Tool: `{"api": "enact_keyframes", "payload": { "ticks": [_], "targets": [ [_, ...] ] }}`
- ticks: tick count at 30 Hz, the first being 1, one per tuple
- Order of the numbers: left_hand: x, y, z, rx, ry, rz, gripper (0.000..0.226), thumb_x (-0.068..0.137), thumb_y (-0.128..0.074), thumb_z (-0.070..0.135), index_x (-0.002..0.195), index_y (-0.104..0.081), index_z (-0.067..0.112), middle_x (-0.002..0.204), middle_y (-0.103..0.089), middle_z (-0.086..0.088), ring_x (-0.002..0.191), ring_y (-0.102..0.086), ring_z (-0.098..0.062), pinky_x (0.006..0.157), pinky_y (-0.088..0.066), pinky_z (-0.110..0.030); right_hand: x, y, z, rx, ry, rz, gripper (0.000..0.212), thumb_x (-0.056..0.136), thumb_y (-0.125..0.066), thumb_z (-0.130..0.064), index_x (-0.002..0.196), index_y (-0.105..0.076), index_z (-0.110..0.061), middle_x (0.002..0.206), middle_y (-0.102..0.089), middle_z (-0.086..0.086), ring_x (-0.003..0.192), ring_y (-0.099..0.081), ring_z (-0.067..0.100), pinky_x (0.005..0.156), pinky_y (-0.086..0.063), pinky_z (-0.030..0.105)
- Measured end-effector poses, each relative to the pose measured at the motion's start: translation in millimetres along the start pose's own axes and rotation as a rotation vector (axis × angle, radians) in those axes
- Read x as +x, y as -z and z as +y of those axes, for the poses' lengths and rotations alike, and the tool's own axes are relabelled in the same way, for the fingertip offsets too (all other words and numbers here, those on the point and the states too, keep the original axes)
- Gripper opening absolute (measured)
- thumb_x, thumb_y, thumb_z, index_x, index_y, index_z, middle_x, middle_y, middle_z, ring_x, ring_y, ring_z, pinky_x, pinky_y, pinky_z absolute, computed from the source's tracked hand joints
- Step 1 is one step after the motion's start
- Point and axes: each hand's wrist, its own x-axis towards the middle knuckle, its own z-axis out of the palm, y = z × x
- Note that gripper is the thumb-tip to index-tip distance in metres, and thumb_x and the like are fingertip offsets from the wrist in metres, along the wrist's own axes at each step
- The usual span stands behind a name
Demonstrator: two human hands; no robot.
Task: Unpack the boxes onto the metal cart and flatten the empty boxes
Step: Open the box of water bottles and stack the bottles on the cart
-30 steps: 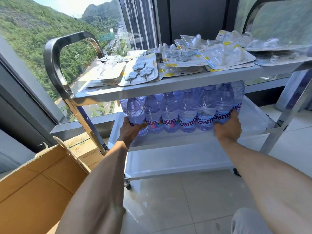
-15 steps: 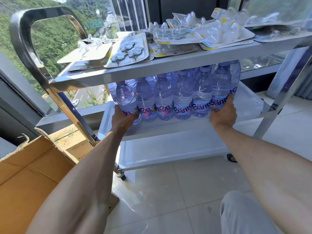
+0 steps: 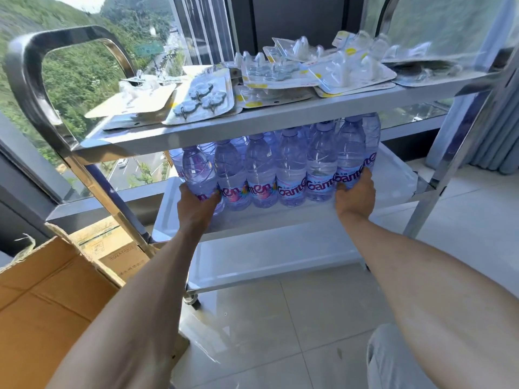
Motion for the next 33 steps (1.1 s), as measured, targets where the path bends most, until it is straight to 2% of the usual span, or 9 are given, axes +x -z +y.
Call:
{"api": "enact_keyframes", "payload": {
  "ticks": [4, 7, 12, 17, 20, 24, 26, 30, 33],
  "targets": [
    [-6, -4, 3, 0.118, -0.008, 0.062, 0.076, 0.074, -0.074, 0.056, 0.131, -0.044, 0.014, 0.126, -0.062, -0.010, 0.112, -0.060, -0.035, 0.092, -0.050, -0.043, 0, 3, 0, -0.028, -0.037, -0.032, 0.063, 0.089, -0.064, -0.021, 0.144, -0.034, -0.010, 0.131, -0.052, 0.018, 0.121, -0.047, 0.037, 0.102, -0.041, 0.044],
    [-8, -5, 5, 0.137, -0.016, 0.098, 0.074, 0.075, -0.074, 0.054, 0.129, -0.046, 0.012, 0.124, -0.063, -0.011, 0.111, -0.060, -0.036, 0.091, -0.050, -0.043, 5, 7, 2, -0.059, -0.049, -0.056, 0.062, 0.088, -0.065, -0.023, 0.141, -0.037, -0.008, 0.129, -0.053, 0.020, 0.121, -0.047, 0.038, 0.102, -0.041, 0.045],
    [-15, -7, 8, 0.079, -0.004, 0.151, 0.068, 0.073, -0.079, 0.046, 0.123, -0.048, 0.012, 0.119, -0.064, -0.010, 0.107, -0.061, -0.033, 0.086, -0.048, -0.039, 4, 8, 5, -0.061, -0.031, -0.054, 0.056, 0.090, -0.064, -0.022, 0.138, -0.040, -0.007, 0.127, -0.054, 0.020, 0.119, -0.048, 0.038, 0.100, -0.042, 0.046],
    [-14, -11, 9, -0.030, 0.028, 0.111, 0.072, 0.074, -0.079, 0.029, 0.133, -0.041, 0.015, 0.126, -0.061, -0.008, 0.113, -0.058, -0.031, 0.096, -0.049, -0.046, 5, 9, 7, -0.077, -0.023, -0.055, 0.055, 0.091, -0.061, -0.020, 0.139, -0.038, -0.007, 0.129, -0.053, 0.020, 0.120, -0.046, 0.039, 0.099, -0.042, 0.047],
    [-11, -10, 7, 0.019, 0.035, 0.087, 0.074, 0.071, -0.077, 0.014, 0.136, -0.041, 0.015, 0.126, -0.060, -0.010, 0.114, -0.057, -0.033, 0.096, -0.049, -0.047, 4, 7, 9, -0.074, -0.011, -0.047, 0.054, 0.091, -0.061, -0.019, 0.139, -0.038, -0.005, 0.129, -0.053, 0.020, 0.120, -0.047, 0.039, 0.098, -0.042, 0.048],
    [-8, -5, 7, 0.138, 0.033, 0.118, 0.074, 0.060, -0.088, 0.027, 0.122, -0.051, 0.011, 0.117, -0.063, -0.010, 0.105, -0.061, -0.031, 0.082, -0.049, -0.036, 2, 5, 8, -0.079, -0.010, -0.034, 0.055, 0.092, -0.058, -0.018, 0.141, -0.035, -0.005, 0.128, -0.053, 0.022, 0.119, -0.046, 0.039, 0.097, -0.042, 0.047],
    [-9, -5, 8, 0.139, 0.048, 0.130, 0.075, 0.058, -0.089, 0.030, 0.119, -0.050, 0.010, 0.114, -0.062, -0.010, 0.102, -0.061, -0.029, 0.079, -0.050, -0.036, 0, 4, 6, -0.081, -0.015, -0.029, 0.056, 0.093, -0.057, -0.018, 0.143, -0.033, -0.005, 0.129, -0.052, 0.022, 0.120, -0.045, 0.039, 0.098, -0.042, 0.047],
    [-15, -14, 4, 0.037, 0.026, 0.067, 0.076, 0.069, -0.083, 0.022, 0.131, -0.039, 0.013, 0.125, -0.058, -0.009, 0.111, -0.057, -0.028, 0.094, -0.051, -0.042, -1, 3, 6, -0.098, -0.009, -0.024, 0.058, 0.095, -0.054, -0.018, 0.146, -0.030, -0.005, 0.132, -0.050, 0.021, 0.122, -0.043, 0.038, 0.099, -0.040, 0.046],
    [-12, -14, 5, 0.095, 0.041, 0.082, 0.080, 0.067, -0.086, 0.025, 0.131, -0.040, 0.013, 0.127, -0.059, -0.009, 0.113, -0.058, -0.031, 0.096, -0.050, -0.042, -1, 2, 6, -0.108, -0.002, -0.013, 0.059, 0.095, -0.054, -0.018, 0.146, -0.029, -0.004, 0.133, -0.050, 0.021, 0.122, -0.043, 0.039, 0.101, -0.040, 0.047]
  ]
}}
